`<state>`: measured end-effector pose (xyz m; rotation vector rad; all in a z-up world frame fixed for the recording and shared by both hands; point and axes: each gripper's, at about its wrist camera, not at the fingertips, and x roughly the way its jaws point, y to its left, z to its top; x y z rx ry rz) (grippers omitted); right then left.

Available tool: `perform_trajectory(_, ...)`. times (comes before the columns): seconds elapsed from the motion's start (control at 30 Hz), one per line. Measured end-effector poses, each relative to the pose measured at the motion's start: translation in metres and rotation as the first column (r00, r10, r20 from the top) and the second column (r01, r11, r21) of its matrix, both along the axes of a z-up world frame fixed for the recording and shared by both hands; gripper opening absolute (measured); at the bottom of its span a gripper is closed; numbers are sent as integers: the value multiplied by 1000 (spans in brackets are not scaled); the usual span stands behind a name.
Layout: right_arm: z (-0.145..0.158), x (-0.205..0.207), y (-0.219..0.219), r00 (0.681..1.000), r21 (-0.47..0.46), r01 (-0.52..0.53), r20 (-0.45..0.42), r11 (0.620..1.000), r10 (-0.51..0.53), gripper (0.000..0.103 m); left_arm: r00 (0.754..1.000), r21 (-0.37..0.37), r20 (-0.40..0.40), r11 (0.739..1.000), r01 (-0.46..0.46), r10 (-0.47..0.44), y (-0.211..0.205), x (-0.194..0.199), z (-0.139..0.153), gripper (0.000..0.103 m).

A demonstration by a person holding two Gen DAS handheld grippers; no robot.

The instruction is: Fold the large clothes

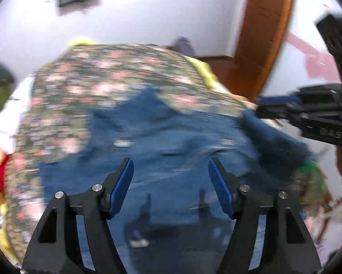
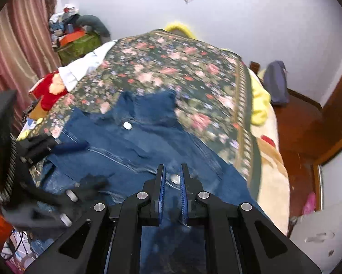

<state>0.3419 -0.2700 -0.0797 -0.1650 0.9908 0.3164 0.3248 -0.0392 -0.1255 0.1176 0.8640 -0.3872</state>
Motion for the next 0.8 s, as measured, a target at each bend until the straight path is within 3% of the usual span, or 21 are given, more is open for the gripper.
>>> perform_trajectory(0.13,-16,15,36,998,3,-55,-31,999,55,8,984,102,-11,979,-176,178,74,11,-21,71)
perform_trajectory(0.23,-52,27,69,987,-12,-102,-126,995,100,8,954,173,-70,945,-277,292,124,20,-61,71)
perform_trajectory(0.4,-129,34,100,945,-130,-165,-304,978,119,8,894,256,-213,905,-339,395,174,16,-135,71)
perform_trajectory(0.5,-145,26,101,950,-165,-199,-274,966,149,8,875,238,-259,905,-353,409,185,7,-161,74)
perform_trajectory(0.57,-143,23,101,952,-199,-203,-270,959,145,8,888,222,-222,908,-357,403,185,-1,-163,75)
perform_trajectory(0.67,-141,20,105,955,-275,-212,-260,938,140,8,902,270,-183,902,-336,391,177,-8,-166,78)
perform_trajectory(0.8,-141,12,114,966,-442,-228,-216,867,144,8,911,268,-156,904,-333,382,176,-17,-171,80)
